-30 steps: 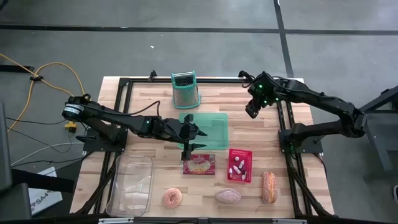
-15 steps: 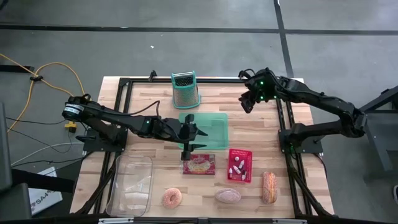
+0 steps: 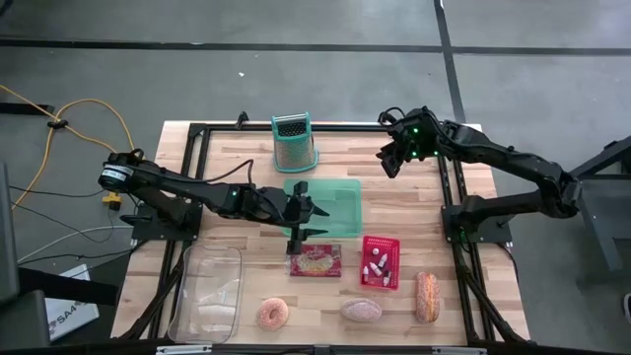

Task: Pick & Place Food Item
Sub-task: Put the popcorn bag into the green bin

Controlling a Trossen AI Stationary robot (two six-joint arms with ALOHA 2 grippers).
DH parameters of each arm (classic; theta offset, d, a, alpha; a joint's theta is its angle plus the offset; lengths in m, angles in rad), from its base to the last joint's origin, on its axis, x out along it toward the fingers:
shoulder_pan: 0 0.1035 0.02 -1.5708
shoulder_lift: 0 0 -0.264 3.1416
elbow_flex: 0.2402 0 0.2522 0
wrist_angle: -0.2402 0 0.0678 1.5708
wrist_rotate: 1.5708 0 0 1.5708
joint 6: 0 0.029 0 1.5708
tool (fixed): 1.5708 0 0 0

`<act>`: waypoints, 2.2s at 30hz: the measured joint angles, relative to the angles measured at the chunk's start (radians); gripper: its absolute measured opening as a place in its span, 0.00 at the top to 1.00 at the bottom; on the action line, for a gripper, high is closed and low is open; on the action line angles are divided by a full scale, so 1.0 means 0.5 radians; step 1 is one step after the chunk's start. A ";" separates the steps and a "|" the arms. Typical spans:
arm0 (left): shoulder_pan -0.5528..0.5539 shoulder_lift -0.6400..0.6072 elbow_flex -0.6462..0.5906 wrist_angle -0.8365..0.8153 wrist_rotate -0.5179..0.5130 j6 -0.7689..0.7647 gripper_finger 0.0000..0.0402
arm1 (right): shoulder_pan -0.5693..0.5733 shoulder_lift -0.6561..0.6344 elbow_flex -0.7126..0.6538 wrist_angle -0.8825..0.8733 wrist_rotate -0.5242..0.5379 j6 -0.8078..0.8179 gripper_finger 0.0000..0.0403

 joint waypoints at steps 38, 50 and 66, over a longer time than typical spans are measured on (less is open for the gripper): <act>-0.277 -0.155 -0.002 -1.151 -0.453 -2.511 0.51 | 0.000 0.000 0.000 0.024 0.001 0.000 0.72; -0.385 -0.105 -0.003 -1.182 -0.315 -2.821 0.51 | 0.000 0.001 0.000 0.051 0.001 0.000 0.72; -0.403 0.196 -0.004 -1.239 -0.265 -3.164 0.51 | 0.000 0.000 0.000 0.061 0.001 0.000 0.72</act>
